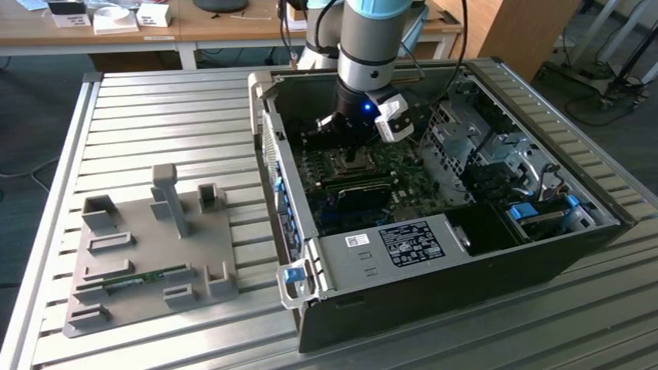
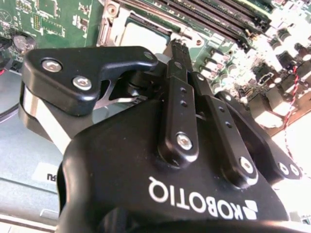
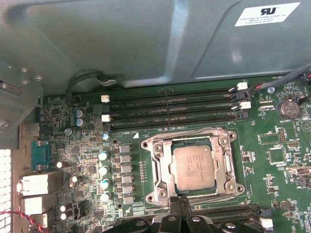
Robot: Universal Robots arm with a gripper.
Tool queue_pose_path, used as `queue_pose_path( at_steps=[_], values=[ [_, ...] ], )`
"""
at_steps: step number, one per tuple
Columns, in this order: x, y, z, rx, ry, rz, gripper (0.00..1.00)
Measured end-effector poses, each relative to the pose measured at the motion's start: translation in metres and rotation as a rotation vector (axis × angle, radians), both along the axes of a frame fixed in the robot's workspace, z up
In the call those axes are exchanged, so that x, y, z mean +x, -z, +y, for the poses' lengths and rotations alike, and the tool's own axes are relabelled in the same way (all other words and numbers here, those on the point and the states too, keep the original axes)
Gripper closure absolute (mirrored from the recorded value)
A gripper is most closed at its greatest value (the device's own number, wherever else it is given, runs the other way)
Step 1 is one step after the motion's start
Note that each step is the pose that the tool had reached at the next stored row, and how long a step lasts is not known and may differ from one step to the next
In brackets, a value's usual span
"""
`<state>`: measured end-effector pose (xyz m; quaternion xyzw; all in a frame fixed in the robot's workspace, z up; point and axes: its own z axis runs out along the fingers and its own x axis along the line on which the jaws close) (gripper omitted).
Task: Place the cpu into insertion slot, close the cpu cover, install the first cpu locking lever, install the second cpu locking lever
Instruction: 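Install the second cpu locking lever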
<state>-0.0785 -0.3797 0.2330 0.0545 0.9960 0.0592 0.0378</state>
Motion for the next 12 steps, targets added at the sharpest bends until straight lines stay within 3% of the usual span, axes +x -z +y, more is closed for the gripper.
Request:
queue_pose_path(
  at_steps=[12],
  values=[
    [0.0002,0.0004,0.0083,0.0000,0.000,0.0001,0.89]
  ],
)
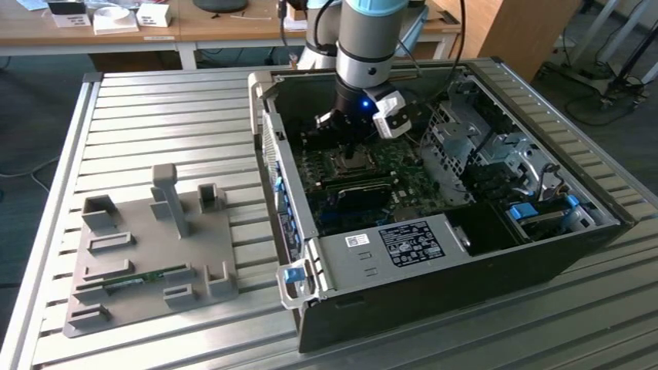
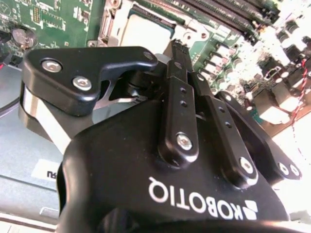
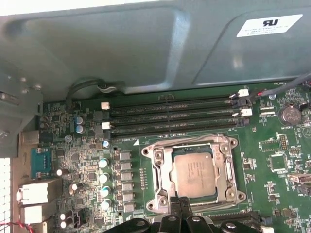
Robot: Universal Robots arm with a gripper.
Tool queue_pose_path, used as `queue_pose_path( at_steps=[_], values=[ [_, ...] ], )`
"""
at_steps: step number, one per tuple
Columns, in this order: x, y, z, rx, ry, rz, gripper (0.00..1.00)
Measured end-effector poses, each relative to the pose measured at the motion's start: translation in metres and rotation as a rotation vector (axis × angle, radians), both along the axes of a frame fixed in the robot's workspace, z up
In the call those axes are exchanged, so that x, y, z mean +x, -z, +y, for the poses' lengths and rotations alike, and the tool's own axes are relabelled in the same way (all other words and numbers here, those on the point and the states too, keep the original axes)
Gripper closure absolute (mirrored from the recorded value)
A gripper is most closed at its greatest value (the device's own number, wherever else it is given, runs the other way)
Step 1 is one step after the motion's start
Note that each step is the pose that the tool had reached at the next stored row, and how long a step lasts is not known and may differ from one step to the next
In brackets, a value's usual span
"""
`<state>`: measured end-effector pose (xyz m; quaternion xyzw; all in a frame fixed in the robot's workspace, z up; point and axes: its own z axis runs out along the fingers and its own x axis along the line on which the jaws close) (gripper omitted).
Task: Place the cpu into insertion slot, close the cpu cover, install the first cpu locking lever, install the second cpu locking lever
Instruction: 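Install the second cpu locking lever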
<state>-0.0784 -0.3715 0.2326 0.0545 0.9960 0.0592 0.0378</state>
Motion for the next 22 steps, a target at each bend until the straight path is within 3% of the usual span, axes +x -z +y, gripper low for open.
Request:
queue_pose_path(
  at_steps=[4,13,22],
  values=[
    [0.002,0.0005,0.0034,0.0000,0.000,0.0002,0.89],
    [0.021,0.0023,0.0062,0.0000,0.000,0.0029,0.89],
    [0.022,0.0025,0.0071,0.0000,-0.038,0.0030,0.89]
  ],
)
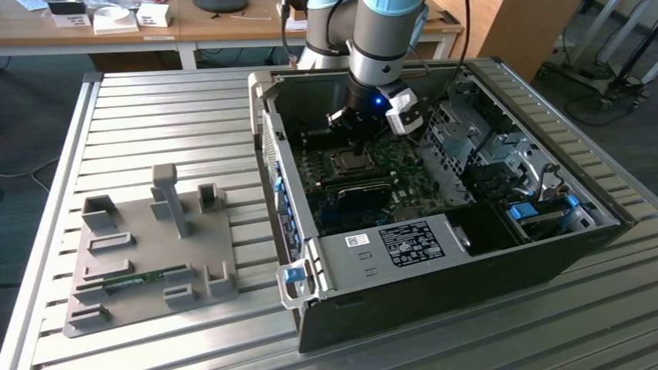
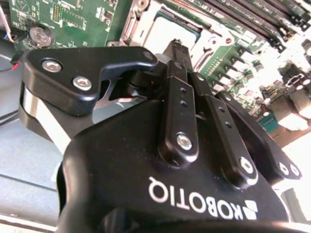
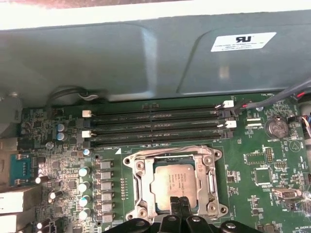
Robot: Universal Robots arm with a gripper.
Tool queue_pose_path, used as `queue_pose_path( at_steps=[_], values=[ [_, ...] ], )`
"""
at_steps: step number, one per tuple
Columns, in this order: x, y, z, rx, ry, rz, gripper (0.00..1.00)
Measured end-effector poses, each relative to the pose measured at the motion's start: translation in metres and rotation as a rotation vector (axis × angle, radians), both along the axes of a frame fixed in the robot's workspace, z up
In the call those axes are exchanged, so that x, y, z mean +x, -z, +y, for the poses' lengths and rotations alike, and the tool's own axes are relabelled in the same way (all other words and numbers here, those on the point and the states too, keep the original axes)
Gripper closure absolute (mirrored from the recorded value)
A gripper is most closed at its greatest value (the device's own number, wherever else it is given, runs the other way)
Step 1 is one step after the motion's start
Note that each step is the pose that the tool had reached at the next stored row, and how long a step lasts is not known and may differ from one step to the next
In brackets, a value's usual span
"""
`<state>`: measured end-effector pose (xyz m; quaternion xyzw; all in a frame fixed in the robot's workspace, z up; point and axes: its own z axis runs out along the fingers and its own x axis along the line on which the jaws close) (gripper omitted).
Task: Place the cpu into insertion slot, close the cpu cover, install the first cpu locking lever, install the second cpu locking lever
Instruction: 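Install the second cpu locking lever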
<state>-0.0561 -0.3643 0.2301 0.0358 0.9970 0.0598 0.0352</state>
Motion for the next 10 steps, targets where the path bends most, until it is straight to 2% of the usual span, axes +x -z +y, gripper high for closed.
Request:
queue_pose_path(
  at_steps=[10],
  values=[
    [0.0026,0.0001,0.0010,0.0000,-0.005,0.0000,0.89]
  ],
)
